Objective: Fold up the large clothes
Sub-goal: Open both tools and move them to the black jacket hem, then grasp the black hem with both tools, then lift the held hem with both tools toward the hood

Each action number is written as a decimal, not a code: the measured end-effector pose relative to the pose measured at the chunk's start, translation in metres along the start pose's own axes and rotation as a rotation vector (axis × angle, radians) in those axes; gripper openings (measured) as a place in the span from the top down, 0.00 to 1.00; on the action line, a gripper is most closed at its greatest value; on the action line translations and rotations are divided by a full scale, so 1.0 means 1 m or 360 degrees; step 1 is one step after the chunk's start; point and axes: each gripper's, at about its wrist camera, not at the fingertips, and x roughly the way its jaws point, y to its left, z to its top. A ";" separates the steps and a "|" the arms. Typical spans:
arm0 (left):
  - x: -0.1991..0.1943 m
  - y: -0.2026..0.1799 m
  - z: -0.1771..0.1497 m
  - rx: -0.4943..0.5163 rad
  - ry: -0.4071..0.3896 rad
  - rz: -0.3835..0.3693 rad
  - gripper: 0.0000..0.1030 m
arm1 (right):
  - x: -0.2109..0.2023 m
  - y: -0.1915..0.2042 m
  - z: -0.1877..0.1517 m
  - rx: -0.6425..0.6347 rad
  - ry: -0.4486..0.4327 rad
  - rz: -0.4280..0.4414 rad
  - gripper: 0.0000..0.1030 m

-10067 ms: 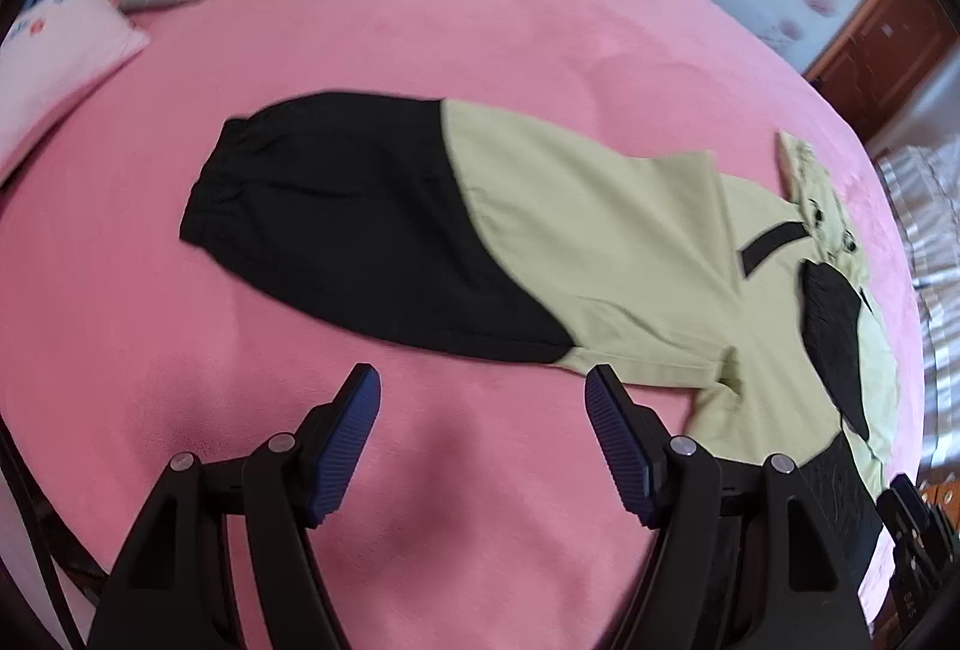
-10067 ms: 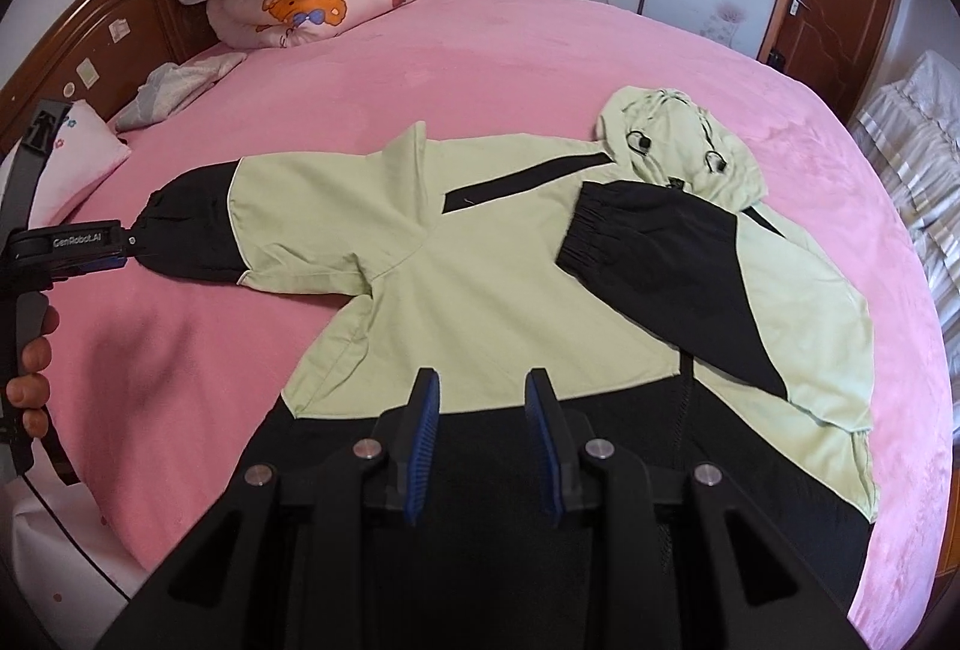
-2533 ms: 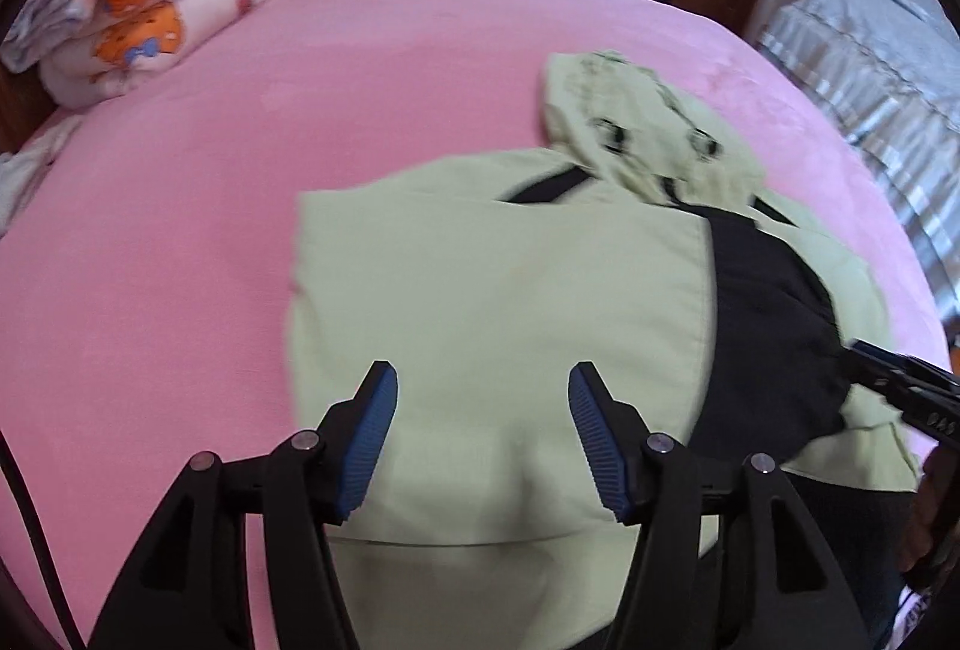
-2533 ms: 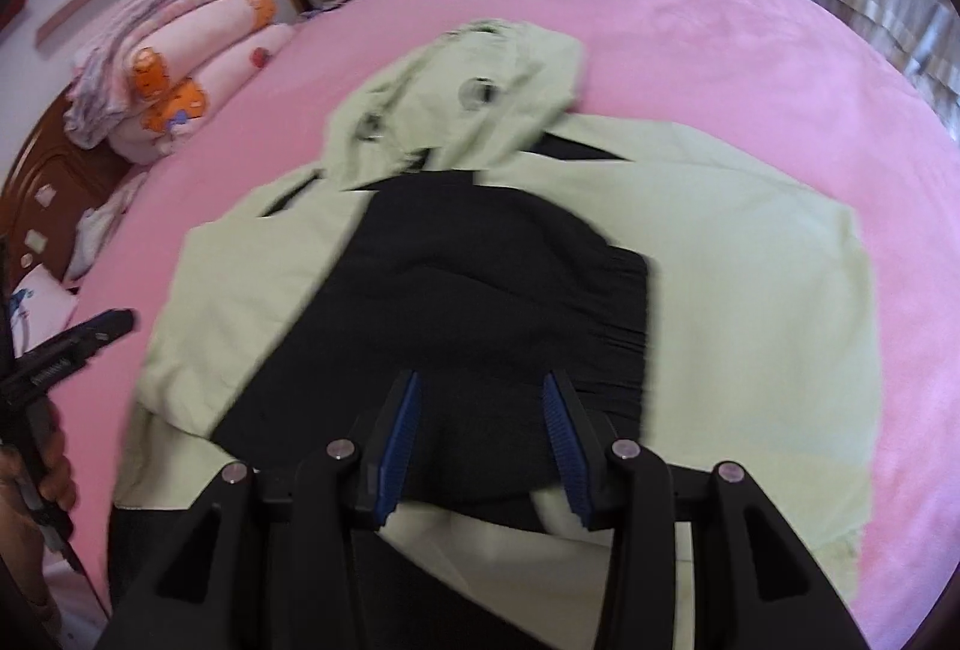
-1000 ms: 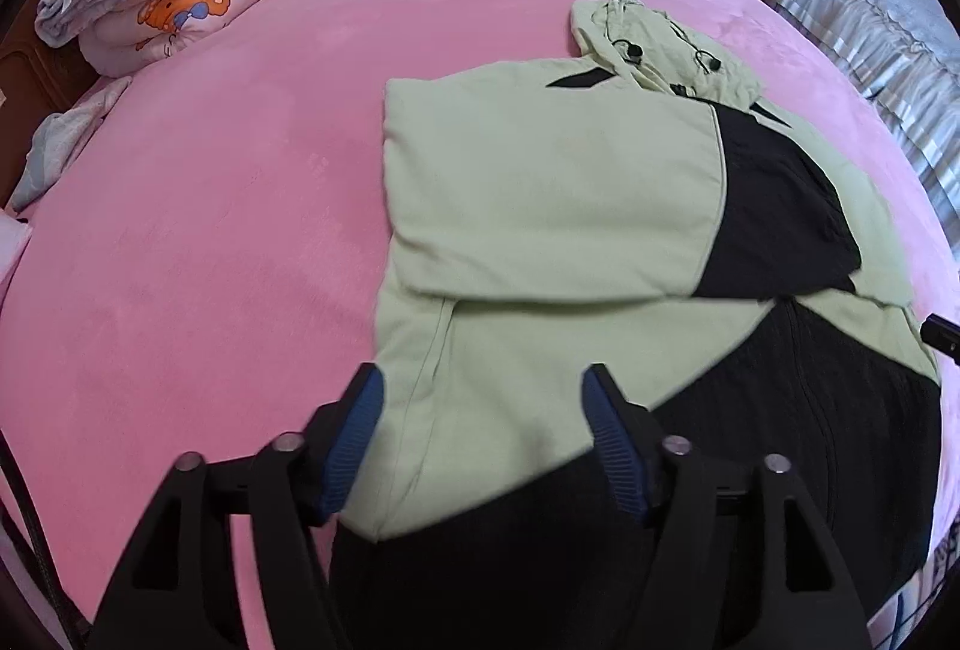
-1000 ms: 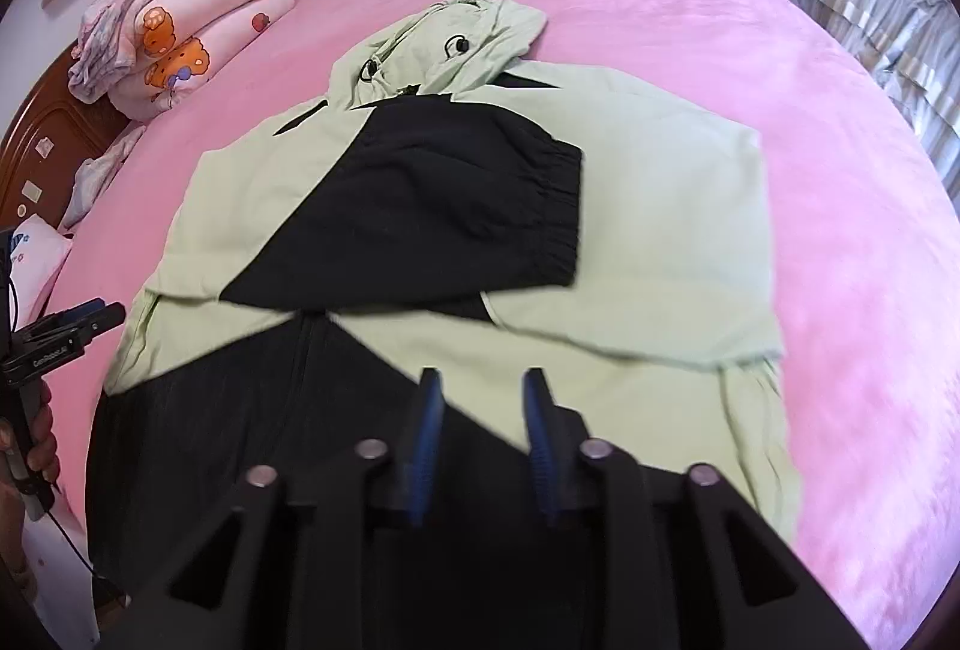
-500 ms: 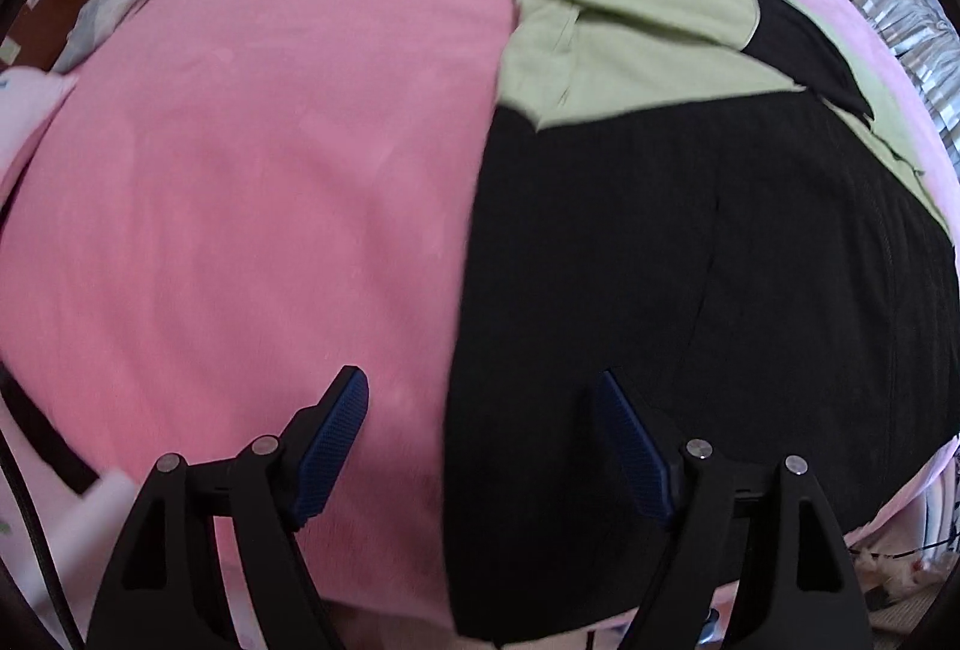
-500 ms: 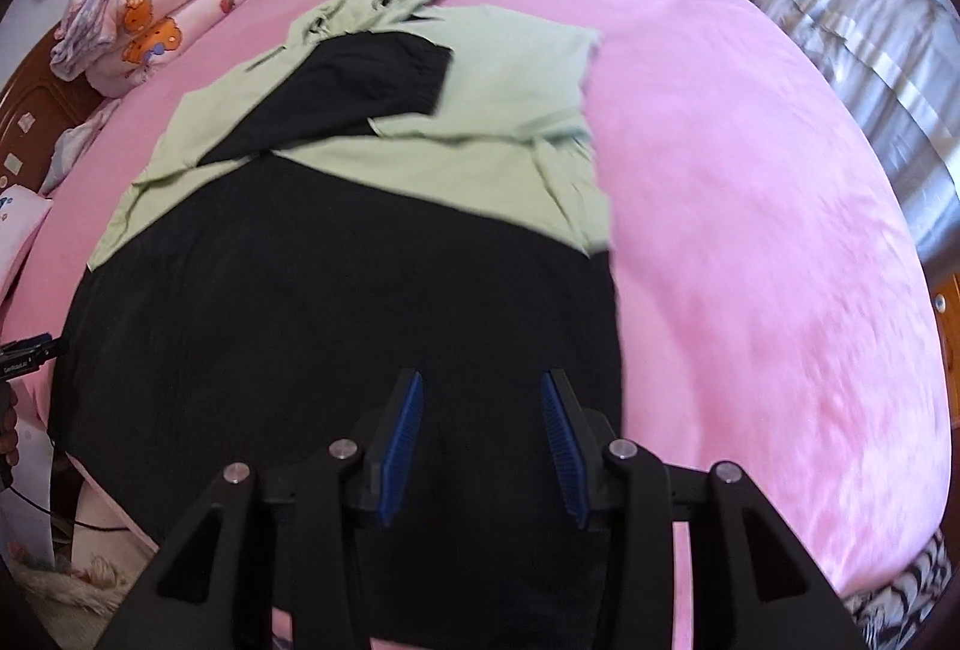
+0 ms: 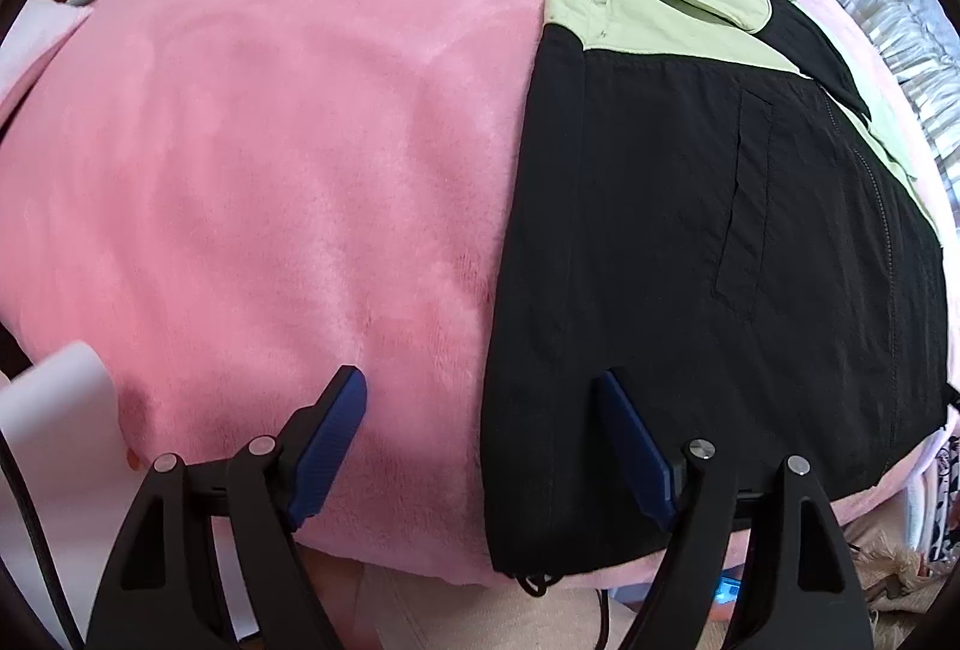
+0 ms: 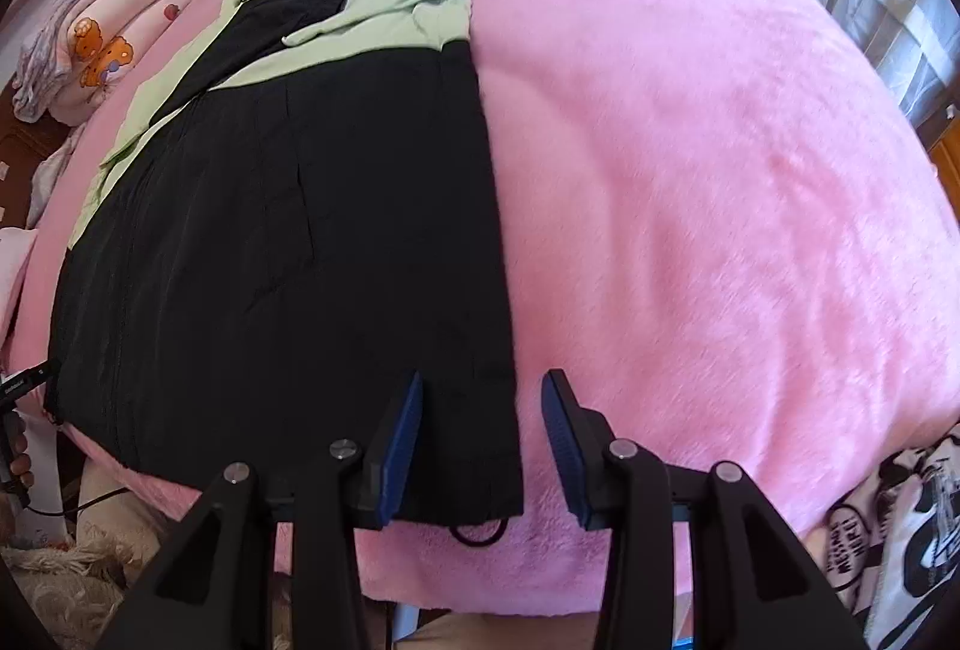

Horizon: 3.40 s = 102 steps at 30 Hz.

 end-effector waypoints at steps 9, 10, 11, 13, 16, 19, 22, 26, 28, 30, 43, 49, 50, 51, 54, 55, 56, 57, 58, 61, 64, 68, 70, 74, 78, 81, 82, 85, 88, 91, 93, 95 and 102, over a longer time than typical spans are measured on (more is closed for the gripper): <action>-0.004 0.007 -0.015 0.0006 0.0000 -0.0052 0.19 | 0.009 0.002 -0.009 0.0020 -0.0004 0.0086 0.51; -0.005 0.007 -0.016 0.0016 -0.0001 -0.0050 0.18 | 0.010 0.003 -0.010 0.0014 -0.0006 0.0084 0.51; -0.002 0.008 -0.017 0.0023 -0.0001 -0.0051 0.18 | 0.010 0.004 -0.010 0.0007 -0.0009 0.0088 0.51; 0.000 0.011 -0.016 0.0036 0.0001 -0.0054 0.17 | 0.010 0.003 -0.012 0.0000 -0.0018 0.0111 0.53; 0.008 0.003 -0.014 0.0036 0.0008 -0.0063 0.15 | 0.006 0.002 -0.013 -0.0002 -0.0040 0.0144 0.71; 0.009 0.006 -0.016 0.0037 0.0012 -0.0082 0.11 | 0.005 0.001 -0.013 -0.0008 -0.0030 0.0152 0.72; 0.013 0.008 -0.017 0.0056 0.0022 -0.0105 0.07 | 0.008 0.002 -0.010 -0.0024 -0.0005 0.0143 0.69; 0.019 0.005 -0.017 0.0101 0.0028 -0.0119 0.06 | 0.013 0.000 -0.009 -0.0023 0.0013 0.0134 0.66; 0.020 0.004 -0.018 0.0132 0.0027 -0.0139 0.06 | 0.015 -0.001 -0.010 -0.0019 0.0013 0.0133 0.66; 0.025 -0.003 -0.017 0.0153 0.0031 -0.0141 0.06 | 0.020 -0.001 -0.010 -0.0007 0.0016 0.0131 0.64; 0.001 -0.032 -0.011 0.0046 0.0009 -0.0243 0.92 | 0.001 0.020 -0.009 -0.0102 -0.0031 -0.0002 0.89; -0.037 -0.026 -0.024 0.0021 -0.0061 -0.0217 0.93 | -0.041 0.022 -0.019 -0.0189 -0.0128 0.0035 0.91; -0.040 -0.026 -0.020 0.0015 -0.0063 -0.0224 0.93 | -0.047 0.024 -0.019 -0.0204 -0.0139 0.0037 0.92; -0.045 -0.025 -0.021 0.0009 -0.0059 -0.0230 0.93 | -0.053 0.026 -0.020 -0.0227 -0.0145 0.0035 0.93; -0.054 -0.023 -0.021 0.0009 -0.0050 -0.0234 0.94 | -0.065 0.029 -0.024 -0.0288 -0.0143 0.0021 0.94; -0.056 -0.023 -0.025 0.0011 -0.0032 -0.0238 0.94 | -0.068 0.030 -0.027 -0.0306 -0.0140 0.0014 0.94; -0.056 -0.022 -0.022 0.0008 -0.0017 -0.0247 0.94 | -0.071 0.030 -0.027 -0.0315 -0.0137 0.0010 0.94; -0.059 -0.019 -0.023 -0.0008 -0.0002 -0.0261 0.94 | -0.075 0.028 -0.030 -0.0318 -0.0128 0.0011 0.94; -0.062 -0.017 -0.025 -0.0028 0.0013 -0.0283 0.94 | -0.078 0.026 -0.033 -0.0316 -0.0124 0.0016 0.94; -0.075 -0.002 -0.029 -0.0121 0.0041 -0.0373 0.94 | -0.091 0.019 -0.038 -0.0290 -0.0124 0.0059 0.94; -0.089 0.006 -0.012 -0.0209 0.0019 -0.0480 0.94 | -0.104 0.014 -0.035 -0.0226 -0.0142 0.0125 0.94; -0.109 0.002 0.018 -0.0249 -0.0057 -0.0544 0.94 | -0.118 0.010 -0.018 -0.0135 -0.0200 0.0221 0.94; -0.120 0.006 0.031 -0.0293 -0.0101 -0.0585 0.94 | -0.124 0.008 -0.002 -0.0080 -0.0237 0.0273 0.94; -0.132 0.016 0.068 -0.0454 -0.0210 -0.0681 0.95 | -0.136 0.004 0.039 0.0017 -0.0332 0.0382 0.94; -0.122 0.016 0.127 -0.0557 -0.0284 -0.0748 0.95 | -0.140 0.005 0.094 0.0105 -0.0409 0.0492 0.94; -0.104 0.008 0.181 -0.0608 -0.0291 -0.0761 0.94 | -0.125 0.013 0.145 0.0121 -0.0429 0.0467 0.94; -0.096 0.006 0.196 -0.0616 -0.0289 -0.0754 0.94 | -0.119 0.016 0.161 0.0125 -0.0429 0.0453 0.94; -0.068 -0.008 0.258 -0.0647 -0.0264 -0.0738 0.93 | -0.095 0.020 0.219 0.0170 -0.0411 0.0430 0.93; -0.035 -0.019 0.313 -0.0679 -0.0221 -0.0719 0.81 | -0.070 0.017 0.278 0.0239 -0.0418 0.0393 0.88; -0.002 -0.020 0.356 -0.0785 -0.0269 -0.0591 0.62 | -0.041 0.001 0.321 0.0389 -0.0453 0.0376 0.69; 0.016 -0.023 0.368 -0.0785 -0.0287 -0.0523 0.54 | -0.020 -0.009 0.337 0.0464 -0.0463 0.0371 0.53; 0.038 -0.033 0.378 -0.0687 -0.0237 -0.0469 0.54 | 0.001 -0.010 0.345 0.0441 -0.0423 0.0365 0.53; 0.092 -0.073 0.381 -0.0276 -0.0108 -0.0468 0.54 | 0.074 0.007 0.330 0.0127 -0.0208 0.0274 0.53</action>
